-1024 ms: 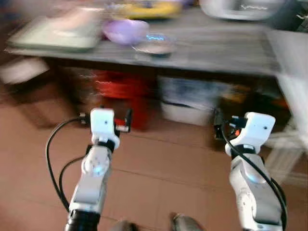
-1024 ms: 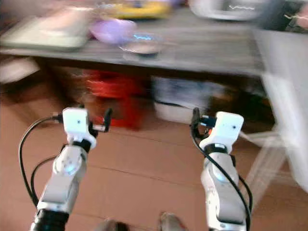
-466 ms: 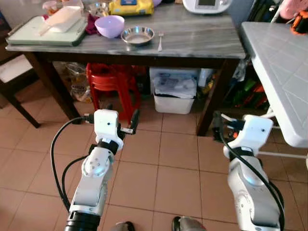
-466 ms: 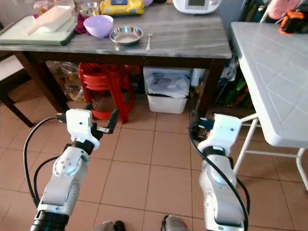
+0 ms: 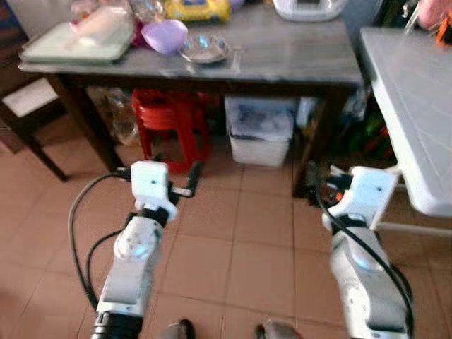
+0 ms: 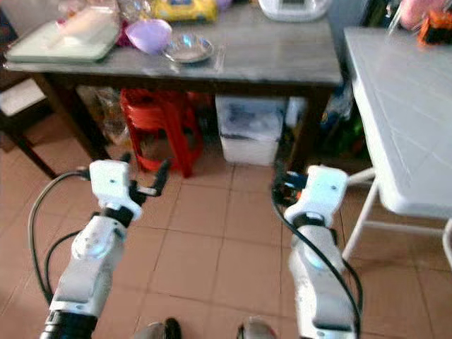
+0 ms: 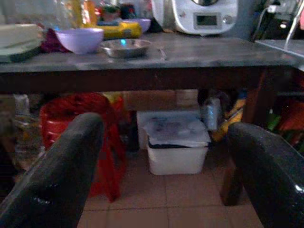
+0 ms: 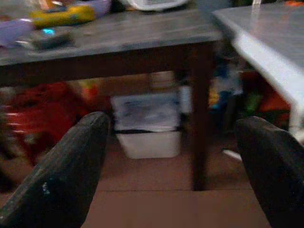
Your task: Setting the table
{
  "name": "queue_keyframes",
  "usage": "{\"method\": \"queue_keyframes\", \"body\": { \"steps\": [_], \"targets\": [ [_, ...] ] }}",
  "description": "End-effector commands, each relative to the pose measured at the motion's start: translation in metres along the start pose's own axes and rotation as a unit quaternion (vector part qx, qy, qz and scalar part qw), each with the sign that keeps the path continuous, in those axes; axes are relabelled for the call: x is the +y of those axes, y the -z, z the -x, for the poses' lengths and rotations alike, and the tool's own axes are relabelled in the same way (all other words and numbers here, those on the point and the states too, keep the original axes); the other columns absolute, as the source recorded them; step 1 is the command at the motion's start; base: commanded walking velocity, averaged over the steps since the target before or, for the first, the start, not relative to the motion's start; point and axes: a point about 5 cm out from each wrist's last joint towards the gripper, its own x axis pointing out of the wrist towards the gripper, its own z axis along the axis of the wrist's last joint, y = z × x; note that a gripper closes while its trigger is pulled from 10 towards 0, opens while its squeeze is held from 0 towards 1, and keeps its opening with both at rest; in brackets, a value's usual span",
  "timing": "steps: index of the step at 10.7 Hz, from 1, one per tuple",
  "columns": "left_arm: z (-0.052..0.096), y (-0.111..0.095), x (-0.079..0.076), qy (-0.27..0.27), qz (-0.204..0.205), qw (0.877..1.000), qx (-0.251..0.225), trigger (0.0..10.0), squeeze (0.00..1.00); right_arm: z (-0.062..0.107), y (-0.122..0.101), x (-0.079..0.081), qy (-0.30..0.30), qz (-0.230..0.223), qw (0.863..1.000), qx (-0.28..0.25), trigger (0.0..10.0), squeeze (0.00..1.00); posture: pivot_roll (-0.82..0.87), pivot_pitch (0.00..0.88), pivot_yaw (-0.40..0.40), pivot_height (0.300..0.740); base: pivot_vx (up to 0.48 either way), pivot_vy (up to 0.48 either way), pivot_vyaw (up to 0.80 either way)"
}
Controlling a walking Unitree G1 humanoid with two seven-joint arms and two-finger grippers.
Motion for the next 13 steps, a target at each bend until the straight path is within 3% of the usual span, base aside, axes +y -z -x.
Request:
{"method": "queue_keyframes", "body": {
  "steps": [1,6,9,13],
  "targets": [
    [0.001,-0.002,0.002,0.006,-0.007,1.000,-0.002,10.0,0.00,0.000,-0.002,0.002,-0.003,0.000,1.000,-0.004,10.0,0.00,-0.18,0.165,0.046,0.740,0.000,-0.371,0.00],
    [0.001,-0.004,0.002,0.011,-0.005,1.000,-0.004,10.0,0.00,-0.002,-0.003,0.002,-0.004,0.002,1.000,-0.006,10.0,0.00,-0.18,0.162,0.046,0.740,0.000,-0.371,0.00],
    [-0.001,-0.009,0.001,0.016,-0.001,1.000,-0.010,10.0,0.00,-0.003,-0.016,0.001,-0.002,0.002,0.999,-0.044,10.0,0.00,-0.17,0.161,0.047,0.740,0.000,-0.369,0.00],
    [-0.001,-0.007,0.001,0.019,0.003,1.000,-0.007,10.0,0.00,0.000,-0.013,0.000,0.002,0.008,0.999,-0.041,10.0,0.00,-0.18,0.163,0.049,0.740,0.000,-0.359,0.00]
  ]
}}
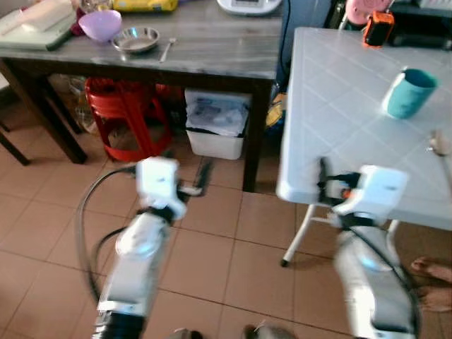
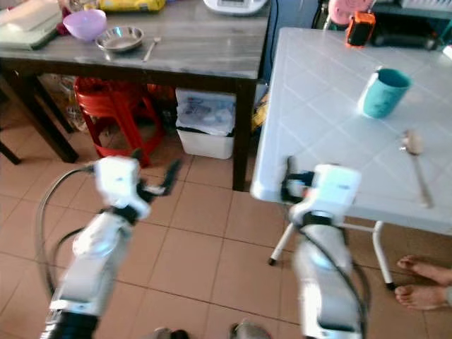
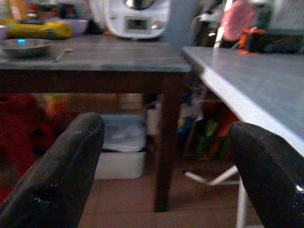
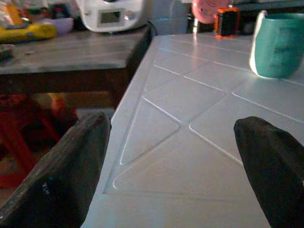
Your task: Setting the table
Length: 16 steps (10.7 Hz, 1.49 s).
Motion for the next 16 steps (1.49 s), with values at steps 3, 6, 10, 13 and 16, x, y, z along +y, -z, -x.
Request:
{"method": "queue_keyframes", "body": {
  "steps": [3,6,10,13,16],
  "targets": [
    [-0.0007,0.0010,-0.0035,0.007,0.005,1.000,0.003,10.0,0.00,-0.0002,-0.0053,-0.0059,0.012,0.008,1.000,-0.014,10.0,0.00,-0.19,0.165,0.053,0.740,0.000,-0.351,0.00],
    [-0.0003,0.0019,-0.0036,0.011,0.004,1.000,0.005,10.0,0.00,-0.0002,-0.0046,-0.0061,0.016,0.008,1.000,-0.014,10.0,0.00,-0.18,0.165,0.055,0.740,0.000,-0.350,0.00],
    [0.0010,0.0031,-0.0051,0.022,0.014,1.000,0.006,10.0,0.00,0.0000,-0.0012,-0.0058,0.018,0.009,1.000,-0.010,10.0,0.00,-0.18,0.166,0.057,0.740,0.000,-0.253,0.00],
    [0.0008,0.0015,-0.0068,0.031,0.007,0.999,0.002,10.0,0.00,0.0001,-0.0008,-0.0051,0.017,0.007,1.000,-0.010,10.0,0.00,-0.17,0.165,0.057,0.740,0.000,0.000,0.00],
    [0.0015,0.0009,-0.0109,0.055,0.017,0.998,-0.002,10.0,0.00,0.0001,-0.0003,-0.0050,0.018,0.007,1.000,-0.009,10.0,0.00,-0.17,0.166,0.055,0.740,0.000,0.000,0.00]
  ]
}}
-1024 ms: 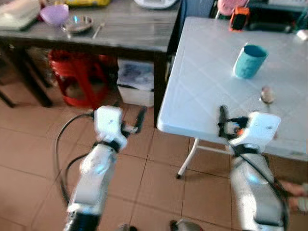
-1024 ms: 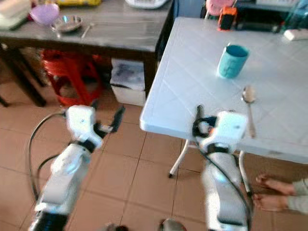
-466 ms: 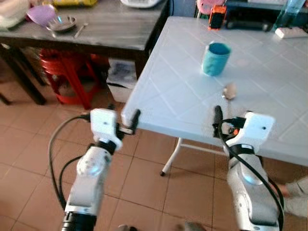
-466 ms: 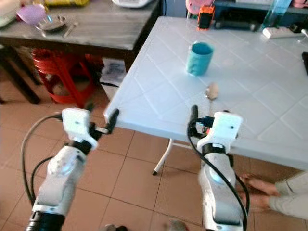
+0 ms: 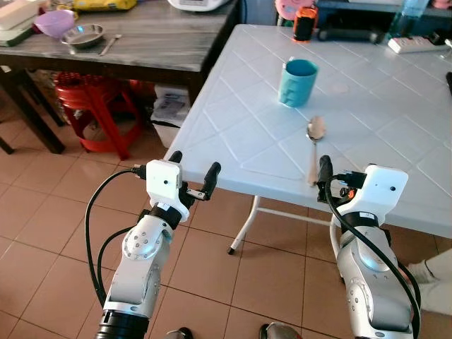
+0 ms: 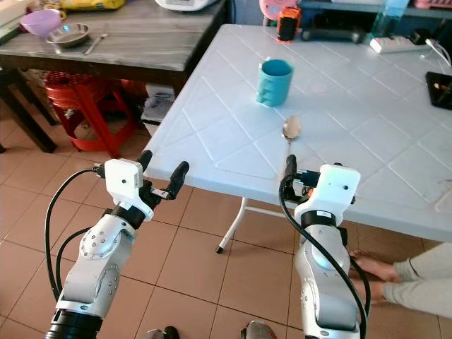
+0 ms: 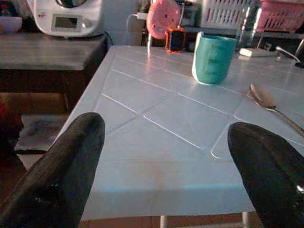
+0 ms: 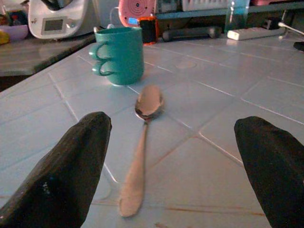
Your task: Setting the table
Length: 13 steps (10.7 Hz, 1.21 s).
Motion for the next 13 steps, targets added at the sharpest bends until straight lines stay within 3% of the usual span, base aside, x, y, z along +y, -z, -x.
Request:
{"method": "queue_keyframes", "body": {
  "steps": [1,4,11,13],
  "targets": [
    [0.0031,-0.0018,0.0024,0.003,-0.001,1.000,-0.004,10.0,0.00,0.0001,-0.0002,0.0019,-0.002,0.003,1.000,-0.002,10.0,0.00,-0.18,0.166,0.055,0.740,0.240,0.000,0.00],
    [0.0050,-0.0003,-0.0012,0.018,0.005,1.000,-0.002,10.0,0.00,0.0006,0.0015,0.0000,0.002,0.004,1.000,0.004,10.0,0.00,-0.18,0.170,0.049,0.740,0.345,0.000,0.00],
    [0.0070,0.0014,-0.0033,0.031,0.009,0.999,0.004,10.0,0.00,0.0000,0.0050,0.0008,0.002,0.005,1.000,0.013,10.0,0.00,-0.17,0.168,0.046,0.740,0.376,0.000,-0.38],
    [0.0084,0.0029,-0.0047,0.036,0.015,0.999,0.007,10.0,0.00,-0.0003,0.0057,0.0019,0.000,0.005,1.000,0.014,10.0,0.00,-0.17,0.168,0.045,0.740,0.000,0.000,0.00]
  ]
}}
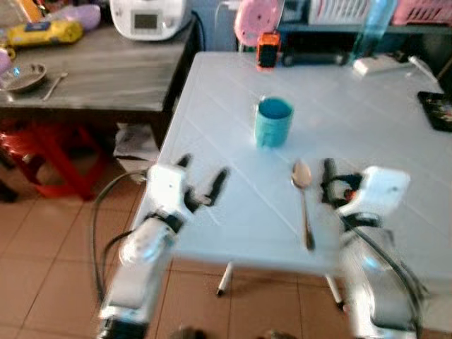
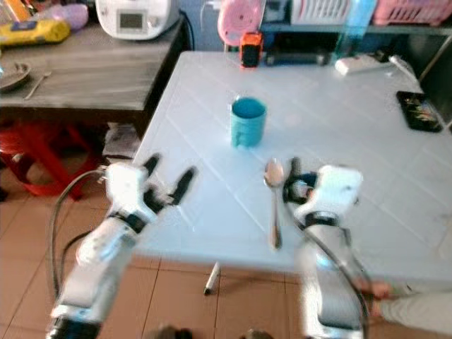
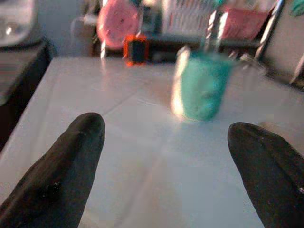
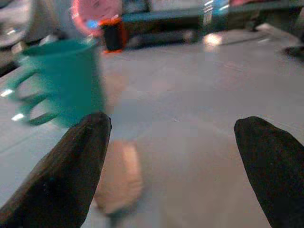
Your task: Setting the table
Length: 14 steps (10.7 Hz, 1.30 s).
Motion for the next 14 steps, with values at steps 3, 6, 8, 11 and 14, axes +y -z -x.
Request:
{"method": "queue_keyframes", "body": {
  "steps": [3,6,8,11,14],
  "targets": [
    [0.009,0.004,0.000,0.014,-0.006,1.000,0.011,10.0,0.00,0.002,0.002,0.000,-0.007,0.008,1.000,0.007,10.0,0.00,-0.17,0.172,0.046,0.740,0.000,0.000,0.00],
    [0.030,0.012,0.008,0.058,-0.021,0.997,0.043,10.0,0.00,0.004,0.005,0.007,-0.026,0.002,1.000,0.015,10.0,0.00,-0.16,0.180,0.053,0.740,0.000,0.000,0.00],
    [0.039,0.017,0.010,0.101,-0.036,0.992,0.068,10.0,0.00,0.004,0.007,0.013,-0.042,0.001,0.999,0.029,10.0,0.00,-0.15,0.181,0.055,0.740,0.000,0.000,0.00],
    [0.044,0.012,0.000,0.161,-0.031,0.985,0.056,10.0,0.00,0.005,0.016,0.022,-0.073,0.004,0.995,0.066,10.0,0.00,-0.16,0.179,0.055,0.740,0.000,0.000,0.00],
    [0.046,0.014,0.001,0.186,-0.027,0.981,0.054,10.0,0.00,0.007,0.018,0.030,-0.104,-0.012,0.990,0.098,10.0,0.00,-0.17,0.184,0.057,0.740,0.000,0.000,0.00]
  ]
}}
